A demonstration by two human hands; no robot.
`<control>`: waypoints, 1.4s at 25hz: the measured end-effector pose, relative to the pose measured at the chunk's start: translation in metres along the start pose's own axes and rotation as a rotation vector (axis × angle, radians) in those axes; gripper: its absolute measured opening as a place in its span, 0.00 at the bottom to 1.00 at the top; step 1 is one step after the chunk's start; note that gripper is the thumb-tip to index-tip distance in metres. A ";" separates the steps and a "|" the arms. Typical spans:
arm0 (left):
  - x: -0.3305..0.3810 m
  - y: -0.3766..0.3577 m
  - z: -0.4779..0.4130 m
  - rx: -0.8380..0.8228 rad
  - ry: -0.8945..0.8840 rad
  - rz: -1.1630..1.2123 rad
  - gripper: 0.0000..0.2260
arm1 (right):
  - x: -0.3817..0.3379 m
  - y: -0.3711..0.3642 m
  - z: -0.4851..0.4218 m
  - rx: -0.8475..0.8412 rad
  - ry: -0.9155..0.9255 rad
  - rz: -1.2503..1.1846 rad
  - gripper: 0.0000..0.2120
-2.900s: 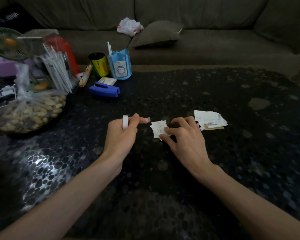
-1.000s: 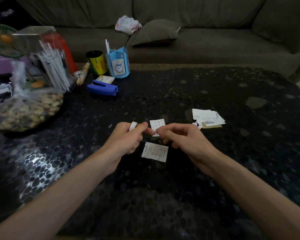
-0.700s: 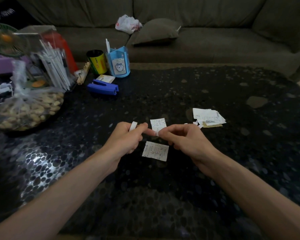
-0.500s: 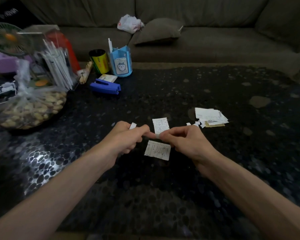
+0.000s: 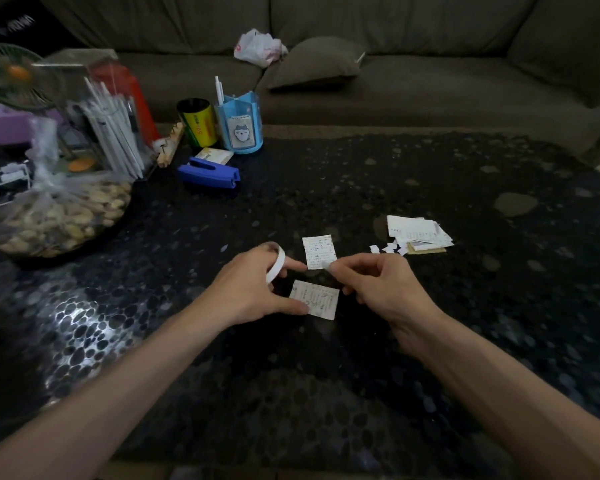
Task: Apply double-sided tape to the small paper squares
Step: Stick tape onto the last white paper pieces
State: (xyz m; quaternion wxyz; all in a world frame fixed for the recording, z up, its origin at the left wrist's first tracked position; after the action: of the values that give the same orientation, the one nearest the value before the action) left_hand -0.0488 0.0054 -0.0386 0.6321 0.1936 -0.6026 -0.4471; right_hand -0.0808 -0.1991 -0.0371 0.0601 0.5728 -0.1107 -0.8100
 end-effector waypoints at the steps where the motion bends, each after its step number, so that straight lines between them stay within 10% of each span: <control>1: 0.000 -0.003 -0.003 -0.004 -0.022 -0.053 0.27 | 0.000 0.000 0.000 0.017 0.006 0.005 0.03; 35: 0.006 -0.013 0.000 0.037 0.072 -0.132 0.10 | -0.011 0.000 -0.003 -0.195 -0.024 0.385 0.14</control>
State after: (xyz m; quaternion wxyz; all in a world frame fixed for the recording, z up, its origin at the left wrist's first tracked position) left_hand -0.0543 -0.0063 -0.0456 0.6190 0.2604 -0.5735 -0.4691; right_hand -0.0747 -0.1965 -0.0278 0.2675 0.5229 -0.1397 -0.7972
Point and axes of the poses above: each hand's wrist, its own z-axis away from the middle knuckle, its own y-axis out of the back of the hand, x = y × z, the point moved 2 cm from there along -z, towards the middle knuckle
